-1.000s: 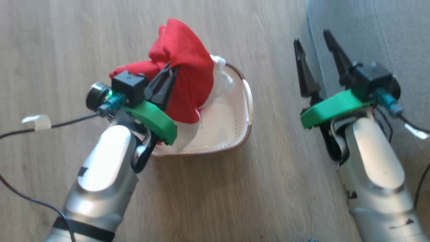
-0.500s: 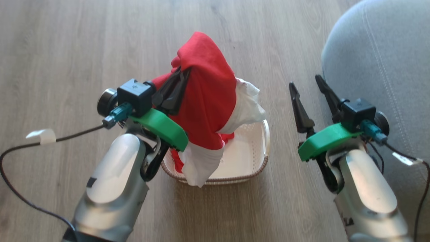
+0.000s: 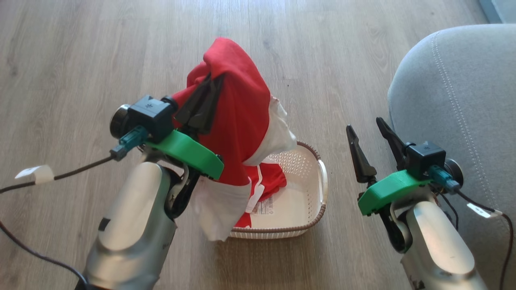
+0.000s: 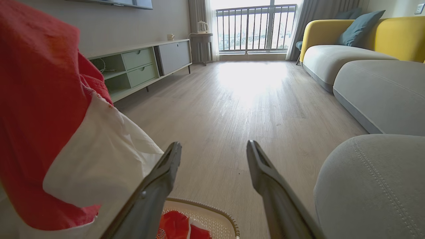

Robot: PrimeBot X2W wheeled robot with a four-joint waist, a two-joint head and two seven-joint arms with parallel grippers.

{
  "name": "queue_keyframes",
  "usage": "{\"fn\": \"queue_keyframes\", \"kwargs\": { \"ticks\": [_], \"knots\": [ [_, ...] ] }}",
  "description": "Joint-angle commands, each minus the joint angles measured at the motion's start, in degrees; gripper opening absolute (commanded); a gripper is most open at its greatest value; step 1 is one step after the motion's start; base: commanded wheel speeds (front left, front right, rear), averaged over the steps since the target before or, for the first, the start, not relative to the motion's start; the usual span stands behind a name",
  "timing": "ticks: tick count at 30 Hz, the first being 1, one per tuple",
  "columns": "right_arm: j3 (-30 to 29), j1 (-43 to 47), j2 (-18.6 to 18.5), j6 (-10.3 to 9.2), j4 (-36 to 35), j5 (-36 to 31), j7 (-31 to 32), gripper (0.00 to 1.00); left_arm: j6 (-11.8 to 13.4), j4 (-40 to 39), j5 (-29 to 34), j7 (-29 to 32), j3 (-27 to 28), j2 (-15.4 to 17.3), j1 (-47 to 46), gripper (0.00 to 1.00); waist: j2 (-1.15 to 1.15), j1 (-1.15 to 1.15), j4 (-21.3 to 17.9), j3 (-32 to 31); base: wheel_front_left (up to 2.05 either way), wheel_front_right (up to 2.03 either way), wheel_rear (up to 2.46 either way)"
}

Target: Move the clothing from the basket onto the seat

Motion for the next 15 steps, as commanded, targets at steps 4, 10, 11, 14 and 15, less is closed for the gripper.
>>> {"fn": "queue_keyframes", "kwargs": {
  "ticks": [4, 10, 11, 14, 15],
  "knots": [
    [1.0, -0.2, 0.4, -0.01, -1.7, 0.4, -0.4, 1.00, -0.1, -3.8, 0.7, -0.7, 2.9, 0.2, -2.6, 0.00, 0.00, 0.01, 0.0, -0.5, 0.00, 0.00, 0.00],
    [1.7, 0.0, 0.4, -0.01, -2.0, 1.2, -0.4, 1.00, -0.1, -4.4, 1.0, -0.7, 3.2, 0.1, -3.0, 0.00, 0.00, 0.01, -0.1, -0.6, 0.00, 0.00, 0.00],
    [2.3, -0.2, 0.4, -0.01, -2.2, 1.5, -0.4, 1.00, -0.1, -4.6, 1.1, -0.7, 3.1, 0.1, -3.1, 0.00, 0.00, 0.01, -0.1, -0.6, 0.00, 0.00, 0.00],
    [5.7, -1.2, 0.4, -0.01, -3.7, 2.9, -0.4, 1.00, -0.1, -5.0, 0.9, -0.7, 2.5, 0.1, -3.1, 0.00, 0.00, 0.01, -0.1, -0.5, 0.00, 0.00, 0.00],
    [7.1, -1.6, 0.4, -0.01, -4.3, 3.6, -0.4, 1.00, -0.1, -5.1, 0.9, -0.7, 2.2, 0.1, -3.2, 0.00, 0.00, 0.01, -0.1, -0.4, 0.00, 0.00, 0.00]
  ]
}}
